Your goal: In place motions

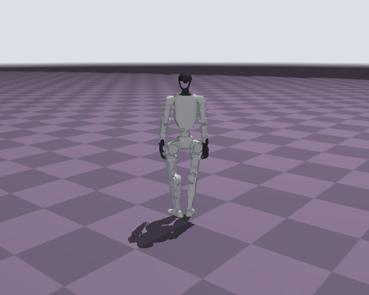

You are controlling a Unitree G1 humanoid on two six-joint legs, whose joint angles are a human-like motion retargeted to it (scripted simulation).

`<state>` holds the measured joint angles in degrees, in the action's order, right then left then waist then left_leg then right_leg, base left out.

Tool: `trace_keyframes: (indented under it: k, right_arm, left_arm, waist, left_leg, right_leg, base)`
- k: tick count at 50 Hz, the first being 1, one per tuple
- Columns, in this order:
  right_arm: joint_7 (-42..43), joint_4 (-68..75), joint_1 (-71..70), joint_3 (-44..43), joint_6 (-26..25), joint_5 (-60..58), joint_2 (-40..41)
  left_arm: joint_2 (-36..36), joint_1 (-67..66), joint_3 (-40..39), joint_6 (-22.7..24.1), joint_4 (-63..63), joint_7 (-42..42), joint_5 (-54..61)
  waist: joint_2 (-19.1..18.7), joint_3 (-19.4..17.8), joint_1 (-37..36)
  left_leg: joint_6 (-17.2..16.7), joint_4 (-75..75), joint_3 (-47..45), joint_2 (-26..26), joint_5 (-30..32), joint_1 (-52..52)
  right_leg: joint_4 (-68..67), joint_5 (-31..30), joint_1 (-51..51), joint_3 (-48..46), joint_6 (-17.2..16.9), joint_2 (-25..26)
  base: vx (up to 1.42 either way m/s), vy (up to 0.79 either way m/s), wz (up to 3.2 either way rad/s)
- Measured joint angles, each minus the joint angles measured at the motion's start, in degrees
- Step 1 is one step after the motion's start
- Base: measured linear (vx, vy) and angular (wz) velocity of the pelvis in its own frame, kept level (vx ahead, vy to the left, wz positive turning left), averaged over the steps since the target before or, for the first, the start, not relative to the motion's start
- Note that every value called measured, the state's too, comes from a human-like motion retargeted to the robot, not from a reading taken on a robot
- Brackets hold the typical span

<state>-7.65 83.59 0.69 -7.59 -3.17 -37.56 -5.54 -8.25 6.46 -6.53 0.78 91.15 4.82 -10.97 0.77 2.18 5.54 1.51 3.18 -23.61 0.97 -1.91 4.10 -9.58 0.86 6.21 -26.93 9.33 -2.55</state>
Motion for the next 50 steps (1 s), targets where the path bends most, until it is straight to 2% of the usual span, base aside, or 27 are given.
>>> trace_keyframes:
  k: [2, 5, 7, 9, 12, 16, 18, 22, 24, 25, 27, 28, 30, 35, 39, 43, 46, 50]
  right_arm:
    - [-0.4, 1.2, 0.9, -0.4, -0.3, -1.0, 0.0]
    - [-1.3, 1.7, 2.5, -2.9, -1.3, -3.4, 0.1]
    - [-0.1, 1.2, 3.3, -3.5, -1.0, -4.0, 0.5]
    - [1.4, 0.9, 3.2, -3.8, -0.7, -3.9, 0.8]
    - [2.5, 1.3, 3.0, -3.7, -0.4, -2.8, 0.5]
    - [1.4, 0.8, 2.4, -3.2, -1.0, -3.5, 0.4]
    - [1.7, -0.1, 2.0, -3.2, -0.8, -4.2, 0.4]
    - [1.4, -2.7, 1.1, -3.0, 0.4, -4.9, -0.2]
    - [0.9, -4.1, 0.3, -2.9, 0.8, -4.9, -0.6]
    - [0.5, -4.8, -0.2, -2.7, 0.8, -4.9, -0.8]
    - [-0.3, -6.7, -1.6, -1.4, 0.8, -4.3, -1.0]
    - [-0.7, -7.8, -2.5, -0.5, 0.7, -3.8, -1.0]
    - [-1.3, -9.9, -4.2, 1.3, 0.7, -2.8, -0.7]
    - [-1.8, -10.4, -7.4, 3.3, 2.2, 0.7, 0.3]
    - [-3.1, -8.0, -7.8, 2.0, 0.6, 1.9, -0.6]
    - [-0.7, -6.2, -8.2, 0.5, -0.3, 3.0, -1.2]
    - [0.3, -5.4, -8.5, -0.6, -0.6, 4.3, -1.4]
    - [2.4, -3.7, -8.7, -3.5, -1.6, 6.5, -2.2]
  left_arm:
    - [-0.8, 0.9, 0.9, 0.0, 2.5, 0.1, -1.0]
    - [-0.5, 1.2, 4.1, 0.4, 5.5, -2.1, -2.3]
    - [-0.7, 0.3, 5.7, 1.7, 5.3, -3.4, -1.2]
    - [-1.0, -0.2, 6.1, 2.6, 5.0, -3.6, -0.8]
    - [-0.7, -0.9, 5.2, 2.2, 4.3, -3.2, -2.0]
    - [0.2, -1.5, 3.8, 2.0, 3.6, -3.3, -0.6]
    - [1.0, -1.6, 3.0, 1.9, 2.8, -3.0, 0.7]
    - [3.1, -1.3, 1.2, 2.3, 1.2, -2.9, 3.0]
    - [4.0, -0.9, 1.2, 2.8, 0.4, -3.1, 3.8]
    - [4.2, -0.8, 1.4, 3.1, -0.1, -3.1, 4.2]
    - [4.0, -0.6, 2.1, 3.4, -1.5, -2.5, 4.8]
    - [3.7, -0.4, 2.7, 3.4, -2.2, -1.9, 5.1]
    - [2.7, 0.4, 3.5, 2.9, -3.3, -0.3, 5.8]
    - [-0.8, 1.9, 1.9, 1.6, -4.2, 0.4, 5.1]
    - [-0.9, 0.3, 0.2, 1.1, -2.0, 0.0, 5.1]
    - [-1.1, -1.3, 0.7, -0.9, 0.2, 2.6, 3.1]
    - [-1.4, -2.1, 1.3, -2.4, 0.6, 4.1, -0.2]
    - [-1.1, -2.5, 1.4, -3.6, 0.3, 3.6, -3.0]
  waist:
    - [2.5, 0.3, -3.7]
    - [2.0, 1.5, -7.1]
    - [2.8, 1.4, -7.3]
    - [3.0, 1.4, -5.4]
    - [3.5, 2.4, -2.7]
    - [4.9, 2.3, -4.5]
    - [4.8, 1.7, -6.0]
    - [3.2, -0.2, -11.9]
    - [2.7, -1.0, -13.4]
    - [2.5, -1.4, -13.3]
    - [2.2, -2.7, -9.0]
    - [1.6, -3.6, -5.4]
    - [0.5, -5.7, -1.3]
    - [-1.0, -8.3, 5.1]
    - [-2.2, -6.3, 3.8]
    - [-3.4, -3.8, 4.4]
    - [-5.2, -3.1, 6.5]
    - [-8.2, -2.8, 10.2]
  left_leg:
    - [-0.2, -0.5, -1.5, 2.1, -0.4, -1.3]
    - [-1.0, 0.8, 0.3, 0.7, -1.2, -1.0]
    - [-1.4, 2.4, 0.3, 0.5, -2.3, -1.5]
    - [-1.5, 5.3, 1.1, 0.0, -3.7, -1.0]
    - [-1.2, 11.5, 0.8, -1.1, -4.6, 0.6]
    - [0.6, 17.1, 0.5, -1.7, -5.3, 0.9]
    - [0.3, 17.1, 6.9, -0.4, -5.8, 1.2]
    - [-2.5, 12.8, 30.2, 5.7, -4.5, 1.8]
    - [-3.7, 10.0, 35.3, 6.7, -3.3, 1.1]
    - [-4.4, 9.0, 34.3, 6.2, -3.2, 1.0]
    - [-0.8, 7.6, 26.3, 5.5, -5.5, -0.7]
    - [-0.3, 5.8, 20.0, 3.0, -6.0, -2.0]
    - [1.0, 5.1, 18.3, 3.2, -6.9, -2.8]
    - [0.0, 3.9, 1.2, -1.1, -9.8, -4.5]
    - [-1.6, 0.9, -19.1, -2.4, -12.0, -8.5]
    - [-5.0, 0.0, -33.9, -2.3, -14.0, -11.3]
    - [-7.4, -0.5, -40.0, -2.1, -14.6, -12.6]
    - [-10.7, -0.9, -46.1, -1.5, -14.4, -14.9]
  right_leg:
    - [-0.5, 6.6, -2.0, 3.7, -7.4, -0.3]
    - [-0.8, 6.6, -2.1, 1.3, -9.6, -1.3]
    - [1.1, 6.1, -4.5, -3.1, -9.3, -2.2]
    - [2.3, 6.2, -5.4, -2.1, -9.3, -1.2]
    - [2.2, 6.0, -5.6, -2.2, -10.2, -2.6]
    - [0.9, 5.1, -4.1, 3.7, -10.2, -3.9]
    - [0.4, 4.0, -3.1, 7.6, -10.2, -3.8]
    - [-0.4, 0.4, 0.3, 20.5, -9.8, -0.7]
    - [-0.6, -2.2, 2.6, 28.6, -9.6, 1.5]
    - [-0.5, -3.6, 3.8, 32.1, -9.6, 2.5]
    - [-0.1, -5.9, 5.2, 36.6, -9.2, 3.9]
    - [0.1, -6.7, 5.8, 37.5, -8.8, 4.8]
    - [0.6, -7.7, 6.8, 39.2, -7.1, 6.4]
    - [0.0, -0.1, 10.9, 20.5, -0.7, 2.8]
    - [-0.6, 7.1, 12.4, 2.1, 2.2, 0.9]
    - [-0.6, 13.3, 11.6, -13.2, 1.9, 0.1]
    - [0.0, 16.2, 9.2, -25.0, 0.5, 0.2]
    - [1.5, 14.9, 5.0, -38.5, -2.7, 0.7]
  base:
    - [0.17, -0.14, 0.04]
    - [0.17, -0.22, 0.31]
    - [0.13, -0.19, 0.18]
    - [0.03, -0.17, 0.29]
    - [0.07, -0.08, -0.12]
    - [0.03, -0.08, -1.48]
    - [-0.05, -0.01, -2.30]
    - [-0.08, 0.05, -3.50]
    - [-0.16, 0.08, -3.60]
    - [-0.21, 0.04, -3.00]
    - [-0.30, 0.01, -2.26]
    - [-0.44, 0.01, -1.96]
    - [-0.59, 0.02, -2.79]
    - [-0.65, 0.07, -3.65]
    - [-0.30, 0.05, -4.36]
    - [-0.25, -0.01, -4.14]
    - [-0.19, -0.02, -3.31]
    - [-0.05, 0.01, -2.45]
